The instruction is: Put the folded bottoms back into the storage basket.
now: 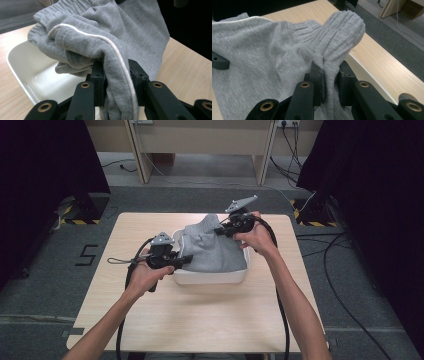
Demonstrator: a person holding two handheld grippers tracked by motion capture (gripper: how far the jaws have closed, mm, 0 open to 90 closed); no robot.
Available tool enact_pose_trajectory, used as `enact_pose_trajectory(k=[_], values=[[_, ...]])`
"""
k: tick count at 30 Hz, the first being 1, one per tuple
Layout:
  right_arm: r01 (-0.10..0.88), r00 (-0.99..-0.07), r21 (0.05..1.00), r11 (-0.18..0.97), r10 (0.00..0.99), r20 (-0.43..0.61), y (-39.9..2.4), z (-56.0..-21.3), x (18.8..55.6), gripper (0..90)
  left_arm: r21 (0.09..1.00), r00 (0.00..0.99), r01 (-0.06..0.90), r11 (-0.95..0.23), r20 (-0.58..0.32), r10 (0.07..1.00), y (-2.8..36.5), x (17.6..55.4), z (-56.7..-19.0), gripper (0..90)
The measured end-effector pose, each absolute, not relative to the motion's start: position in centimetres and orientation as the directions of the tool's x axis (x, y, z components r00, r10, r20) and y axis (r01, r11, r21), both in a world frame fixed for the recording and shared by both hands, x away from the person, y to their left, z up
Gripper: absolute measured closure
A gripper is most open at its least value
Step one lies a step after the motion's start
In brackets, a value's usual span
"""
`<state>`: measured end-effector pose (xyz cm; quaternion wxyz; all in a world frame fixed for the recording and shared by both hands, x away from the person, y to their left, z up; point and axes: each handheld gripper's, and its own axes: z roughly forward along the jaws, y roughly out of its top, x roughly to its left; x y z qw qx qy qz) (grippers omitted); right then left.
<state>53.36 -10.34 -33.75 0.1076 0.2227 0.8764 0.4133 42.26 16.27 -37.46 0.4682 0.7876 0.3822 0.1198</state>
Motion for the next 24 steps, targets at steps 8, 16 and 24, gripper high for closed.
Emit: enact_pose_trajectory(k=[8, 16, 24], values=[[0.337, -0.86, 0.761, 0.555, 0.509, 0.01, -10.5, -35.1, 54.8, 77.8, 0.814, 0.657, 0.509, -0.28, -0.157, 0.738, 15.8, 43.8, -39.0, 69.1], [0.357, -0.851, 0.743, 0.566, 0.525, 0.009, -10.1, -36.7, 55.8, 77.8, 0.796, 0.638, 0.534, -0.285, -0.158, 0.754, 15.7, 44.8, -40.5, 69.1], [0.377, -0.848, 0.72, 0.583, 0.53, 0.015, -9.2, -38.5, 56.6, 77.7, 0.772, 0.617, 0.568, -0.286, -0.169, 0.769, 16.0, 45.6, -42.4, 69.0]])
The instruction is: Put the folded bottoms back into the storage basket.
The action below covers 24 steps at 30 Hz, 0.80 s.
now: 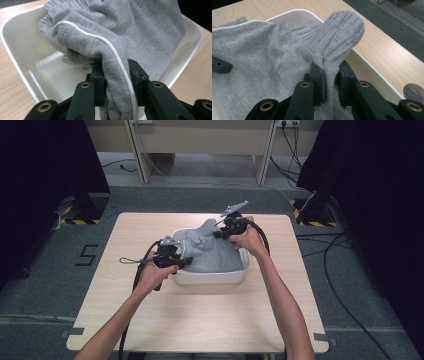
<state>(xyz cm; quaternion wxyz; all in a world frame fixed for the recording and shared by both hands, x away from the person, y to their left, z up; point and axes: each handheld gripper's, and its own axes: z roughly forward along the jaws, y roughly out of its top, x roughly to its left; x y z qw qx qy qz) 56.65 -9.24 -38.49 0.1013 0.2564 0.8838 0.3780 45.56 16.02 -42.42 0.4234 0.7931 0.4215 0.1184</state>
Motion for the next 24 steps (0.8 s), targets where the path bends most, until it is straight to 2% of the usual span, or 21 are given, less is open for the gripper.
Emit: enact_pose_trajectory(k=[10, 20, 24], values=[[0.43, -0.827, 0.692, 0.58, 0.56, 0.046, -9.3, -40.8, 57.4, 77.6, 0.736, 0.611, 0.598, -0.318, -0.161, 0.775, 15.3, 46.2, -43.9, 68.4], [0.438, -0.829, 0.661, 0.61, 0.558, 0.034, -8.9, -42.0, 57.4, 76.7, 0.694, 0.605, 0.628, -0.352, -0.152, 0.781, 15.3, 46.3, -44.4, 64.5], [0.44, -0.828, 0.63, 0.64, 0.561, 0.008, -8.4, -42.6, 57.4, 73.6, 0.68, 0.595, 0.639, -0.361, -0.139, 0.792, 15.3, 46.3, -44.6, 58.3]])
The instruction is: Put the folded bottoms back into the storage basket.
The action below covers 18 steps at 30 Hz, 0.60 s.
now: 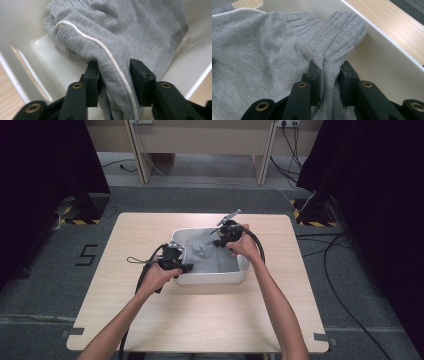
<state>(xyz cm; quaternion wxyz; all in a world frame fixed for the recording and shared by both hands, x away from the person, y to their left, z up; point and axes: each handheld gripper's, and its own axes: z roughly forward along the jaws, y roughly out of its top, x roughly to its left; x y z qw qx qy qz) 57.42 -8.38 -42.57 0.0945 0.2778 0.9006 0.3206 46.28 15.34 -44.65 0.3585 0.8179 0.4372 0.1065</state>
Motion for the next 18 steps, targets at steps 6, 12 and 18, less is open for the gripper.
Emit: enact_pose_trajectory(k=[6, 12, 18], values=[[0.42, -0.819, 0.568, 0.708, 0.566, -0.099, -7.7, -42.7, 57.2, 57.4, 0.696, 0.583, 0.629, -0.346, -0.129, 0.802, 15.7, 45.8, -43.9, 44.2], [0.448, -0.767, 0.61, 0.654, 0.631, -0.113, -8.2, -42.2, 57.2, 34.0, 0.727, 0.591, 0.596, -0.342, -0.109, 0.799, 16.2, 45.2, -43.0, 46.1], [0.447, -0.751, 0.642, 0.623, 0.651, -0.109, -8.9, -41.3, 56.5, 34.0, 0.754, 0.604, 0.567, -0.333, -0.106, 0.79, 16.4, 44.5, -42.5, 46.4]])
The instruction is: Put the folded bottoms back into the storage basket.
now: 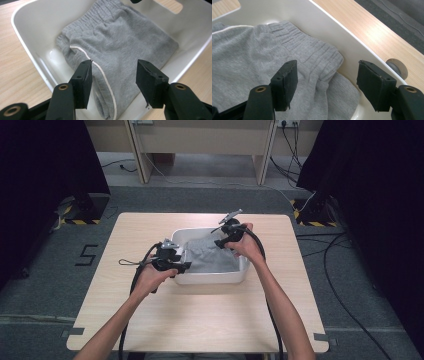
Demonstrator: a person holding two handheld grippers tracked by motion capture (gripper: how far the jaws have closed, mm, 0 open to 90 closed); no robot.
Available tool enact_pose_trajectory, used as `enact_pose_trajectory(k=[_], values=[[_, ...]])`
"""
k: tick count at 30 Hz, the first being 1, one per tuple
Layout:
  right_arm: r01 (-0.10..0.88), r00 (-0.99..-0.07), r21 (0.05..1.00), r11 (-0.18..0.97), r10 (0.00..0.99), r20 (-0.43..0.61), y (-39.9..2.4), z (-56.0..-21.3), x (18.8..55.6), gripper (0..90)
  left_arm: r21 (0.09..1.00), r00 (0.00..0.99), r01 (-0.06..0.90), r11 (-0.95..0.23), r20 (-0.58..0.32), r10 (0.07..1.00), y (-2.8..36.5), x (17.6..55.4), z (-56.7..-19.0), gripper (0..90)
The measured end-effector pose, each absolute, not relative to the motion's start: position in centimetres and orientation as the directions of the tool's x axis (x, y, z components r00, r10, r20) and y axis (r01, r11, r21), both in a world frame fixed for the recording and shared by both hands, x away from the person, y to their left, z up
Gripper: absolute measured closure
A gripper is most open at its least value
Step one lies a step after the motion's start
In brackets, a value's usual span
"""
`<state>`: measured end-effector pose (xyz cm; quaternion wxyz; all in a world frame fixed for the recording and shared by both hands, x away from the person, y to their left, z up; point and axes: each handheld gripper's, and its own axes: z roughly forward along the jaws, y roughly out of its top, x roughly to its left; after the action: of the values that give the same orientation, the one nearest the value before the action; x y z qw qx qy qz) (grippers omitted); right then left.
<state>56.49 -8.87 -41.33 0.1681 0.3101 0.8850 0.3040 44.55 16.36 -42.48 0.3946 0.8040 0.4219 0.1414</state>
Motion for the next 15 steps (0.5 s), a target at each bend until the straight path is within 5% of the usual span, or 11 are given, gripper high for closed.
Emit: enact_pose_trajectory(k=[15], values=[[0.406, -0.763, 0.71, 0.575, 0.641, -0.083, -9.6, -39.2, 53.5, 33.6, 0.783, 0.625, 0.538, -0.311, -0.124, 0.77, 16.9, 42.9, -41.2, 39.4]])
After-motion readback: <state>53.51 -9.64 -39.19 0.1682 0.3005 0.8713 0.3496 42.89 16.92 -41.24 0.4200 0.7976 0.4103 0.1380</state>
